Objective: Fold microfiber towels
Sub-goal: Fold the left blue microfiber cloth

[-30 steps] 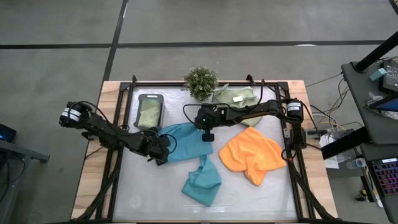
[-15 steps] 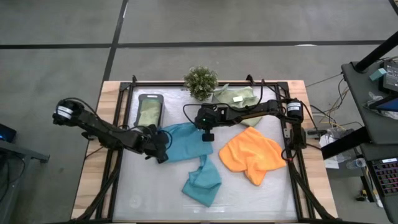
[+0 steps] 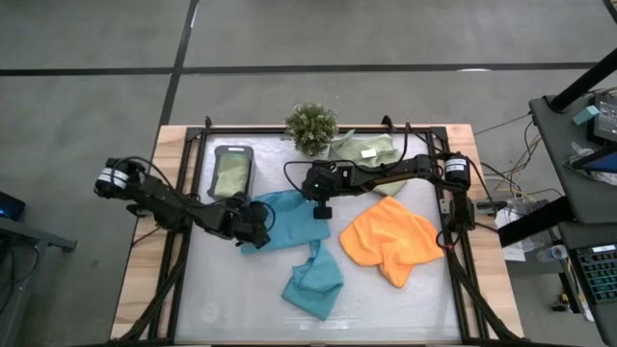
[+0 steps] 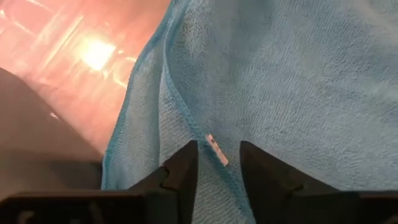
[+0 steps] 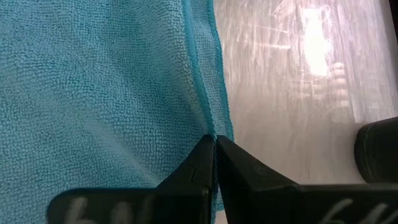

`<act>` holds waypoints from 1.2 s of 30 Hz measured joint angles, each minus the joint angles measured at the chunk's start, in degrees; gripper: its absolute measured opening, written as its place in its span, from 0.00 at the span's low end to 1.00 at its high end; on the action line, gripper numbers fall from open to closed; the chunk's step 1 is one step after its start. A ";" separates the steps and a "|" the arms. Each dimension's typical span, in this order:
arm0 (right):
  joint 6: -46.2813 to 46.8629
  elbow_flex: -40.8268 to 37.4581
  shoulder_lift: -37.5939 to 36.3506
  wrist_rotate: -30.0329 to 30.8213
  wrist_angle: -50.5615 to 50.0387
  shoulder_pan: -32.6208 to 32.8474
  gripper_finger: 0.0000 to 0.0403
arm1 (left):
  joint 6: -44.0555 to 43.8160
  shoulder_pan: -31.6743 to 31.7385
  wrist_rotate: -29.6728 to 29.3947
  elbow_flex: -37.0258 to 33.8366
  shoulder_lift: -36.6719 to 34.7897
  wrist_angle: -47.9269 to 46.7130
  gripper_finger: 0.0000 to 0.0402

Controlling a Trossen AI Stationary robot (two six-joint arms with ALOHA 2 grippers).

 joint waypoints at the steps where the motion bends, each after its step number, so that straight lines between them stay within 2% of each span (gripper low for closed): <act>1: 0.00 0.00 0.00 0.00 0.02 0.00 0.02 | 0.01 0.00 0.00 0.00 0.19 0.08 0.30; 7: 0.00 0.00 0.00 -0.28 0.22 -0.01 0.02 | -0.15 0.00 0.02 -0.11 0.81 -2.45 0.36; 21: 0.00 -0.17 0.00 -0.31 0.24 -0.02 0.02 | -1.91 0.04 0.21 3.67 -0.73 -18.73 0.36; 32: 0.00 -0.20 0.00 -0.33 0.24 -0.02 0.02 | 0.08 0.02 2.95 4.09 -0.76 -19.15 0.36; 36: 0.00 -0.20 0.00 -0.31 0.24 -0.02 0.02 | 1.47 0.02 3.74 4.00 -0.76 -17.38 0.30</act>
